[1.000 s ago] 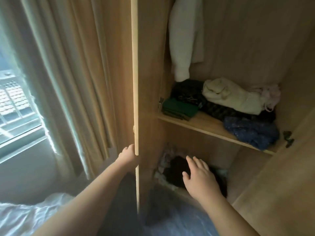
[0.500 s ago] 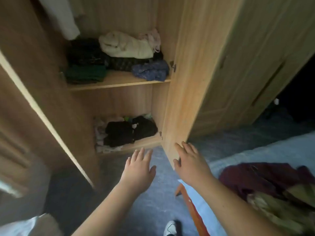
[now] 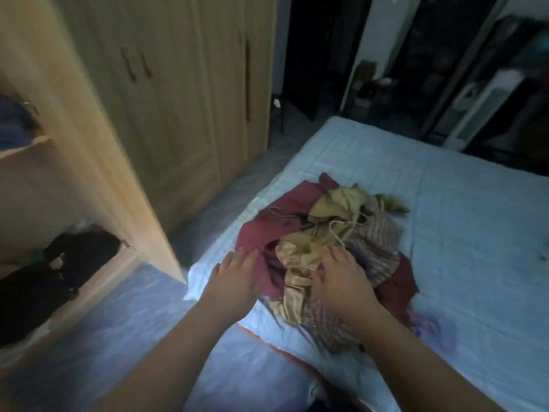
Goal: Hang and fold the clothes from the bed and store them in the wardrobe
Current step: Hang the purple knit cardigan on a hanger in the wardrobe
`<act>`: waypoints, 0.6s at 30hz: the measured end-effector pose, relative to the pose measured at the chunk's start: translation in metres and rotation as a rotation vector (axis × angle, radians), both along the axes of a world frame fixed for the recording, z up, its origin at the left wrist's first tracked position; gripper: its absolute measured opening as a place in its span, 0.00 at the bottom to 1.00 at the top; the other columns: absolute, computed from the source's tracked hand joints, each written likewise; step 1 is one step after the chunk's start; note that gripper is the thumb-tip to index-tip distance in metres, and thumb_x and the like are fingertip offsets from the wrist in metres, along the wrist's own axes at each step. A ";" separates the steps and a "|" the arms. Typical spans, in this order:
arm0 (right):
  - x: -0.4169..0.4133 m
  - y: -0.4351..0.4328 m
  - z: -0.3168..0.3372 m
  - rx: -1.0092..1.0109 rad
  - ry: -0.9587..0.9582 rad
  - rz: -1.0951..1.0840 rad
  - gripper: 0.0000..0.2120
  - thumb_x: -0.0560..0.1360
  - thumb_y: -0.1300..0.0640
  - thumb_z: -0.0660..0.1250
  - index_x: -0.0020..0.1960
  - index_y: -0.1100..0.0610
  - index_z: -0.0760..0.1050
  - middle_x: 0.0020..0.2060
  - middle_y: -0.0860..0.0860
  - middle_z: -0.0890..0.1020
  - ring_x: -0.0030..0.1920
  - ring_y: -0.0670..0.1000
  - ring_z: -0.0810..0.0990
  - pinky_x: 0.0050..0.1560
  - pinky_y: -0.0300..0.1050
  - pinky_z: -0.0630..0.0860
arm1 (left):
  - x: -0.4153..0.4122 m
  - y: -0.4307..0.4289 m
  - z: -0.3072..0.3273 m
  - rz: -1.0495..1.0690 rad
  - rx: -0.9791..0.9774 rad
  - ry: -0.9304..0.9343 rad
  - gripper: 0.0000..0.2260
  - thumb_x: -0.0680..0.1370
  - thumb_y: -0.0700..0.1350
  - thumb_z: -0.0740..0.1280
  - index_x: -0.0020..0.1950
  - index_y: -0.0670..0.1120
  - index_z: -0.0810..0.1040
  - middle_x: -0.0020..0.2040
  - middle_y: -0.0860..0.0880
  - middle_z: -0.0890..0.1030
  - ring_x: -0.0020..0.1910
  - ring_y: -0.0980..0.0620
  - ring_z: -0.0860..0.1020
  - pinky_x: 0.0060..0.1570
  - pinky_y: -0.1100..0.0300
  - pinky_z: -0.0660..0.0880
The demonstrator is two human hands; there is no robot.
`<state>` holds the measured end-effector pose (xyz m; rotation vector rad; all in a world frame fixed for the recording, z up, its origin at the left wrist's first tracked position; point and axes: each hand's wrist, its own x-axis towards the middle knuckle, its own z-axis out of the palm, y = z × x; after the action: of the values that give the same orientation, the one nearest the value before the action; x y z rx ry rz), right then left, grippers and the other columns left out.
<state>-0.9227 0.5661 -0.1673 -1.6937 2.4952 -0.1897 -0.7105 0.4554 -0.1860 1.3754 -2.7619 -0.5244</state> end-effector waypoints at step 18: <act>-0.278 0.020 -0.110 0.065 -0.276 -0.136 0.30 0.76 0.49 0.62 0.76 0.55 0.63 0.72 0.55 0.68 0.73 0.58 0.64 0.70 0.58 0.67 | -0.290 0.003 -0.090 0.006 0.335 0.057 0.24 0.76 0.53 0.61 0.71 0.47 0.68 0.62 0.43 0.78 0.60 0.42 0.77 0.57 0.49 0.75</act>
<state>-1.2003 0.5864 -0.2777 -1.3695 2.3823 -0.3273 -1.0007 0.4582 -0.2761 1.3950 -2.7126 -1.0482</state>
